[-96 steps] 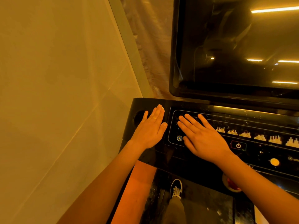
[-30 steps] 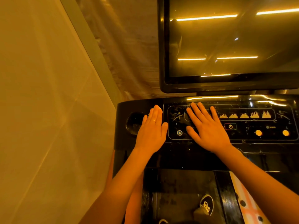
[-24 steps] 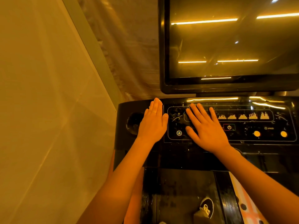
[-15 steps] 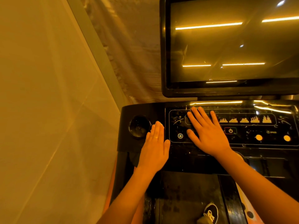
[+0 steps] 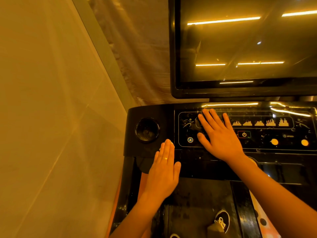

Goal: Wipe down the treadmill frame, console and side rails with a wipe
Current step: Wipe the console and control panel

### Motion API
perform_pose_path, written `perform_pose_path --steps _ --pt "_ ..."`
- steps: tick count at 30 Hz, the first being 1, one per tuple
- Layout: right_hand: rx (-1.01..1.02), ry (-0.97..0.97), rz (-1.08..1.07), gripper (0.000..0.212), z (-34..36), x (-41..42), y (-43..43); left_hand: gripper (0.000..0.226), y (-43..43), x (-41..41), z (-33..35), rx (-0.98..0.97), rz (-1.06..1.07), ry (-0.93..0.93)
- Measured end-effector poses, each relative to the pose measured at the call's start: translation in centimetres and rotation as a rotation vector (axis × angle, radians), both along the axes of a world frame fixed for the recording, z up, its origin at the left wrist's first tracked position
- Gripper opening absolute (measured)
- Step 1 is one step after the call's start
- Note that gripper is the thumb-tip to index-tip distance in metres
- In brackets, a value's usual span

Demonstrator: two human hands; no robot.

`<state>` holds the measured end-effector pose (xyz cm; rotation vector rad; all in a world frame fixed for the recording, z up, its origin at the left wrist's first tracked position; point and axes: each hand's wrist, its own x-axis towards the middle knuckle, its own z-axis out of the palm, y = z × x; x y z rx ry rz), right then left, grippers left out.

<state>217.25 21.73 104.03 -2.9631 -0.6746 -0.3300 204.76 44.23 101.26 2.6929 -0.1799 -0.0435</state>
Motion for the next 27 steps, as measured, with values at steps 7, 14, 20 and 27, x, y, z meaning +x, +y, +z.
perform_pose_path --steps 7,14,20,27 --pt "-0.003 -0.002 -0.001 0.068 -0.1 0.0 0.1 0.063 -0.3 7.6 3.2 -0.028 -0.009 -0.043" --pt "-0.007 0.001 -0.008 0.068 0.0 -0.1 0.1 0.059 -0.3 13.9 5.8 0.000 -0.004 -0.079" --pt "-0.005 -0.014 0.000 0.068 0.1 -0.1 0.1 0.061 0.5 8.6 3.8 -0.044 -0.027 -0.087" --pt "0.006 -0.013 0.006 0.067 0.1 -0.1 0.2 0.059 0.4 12.4 5.7 0.011 -0.032 -0.037"
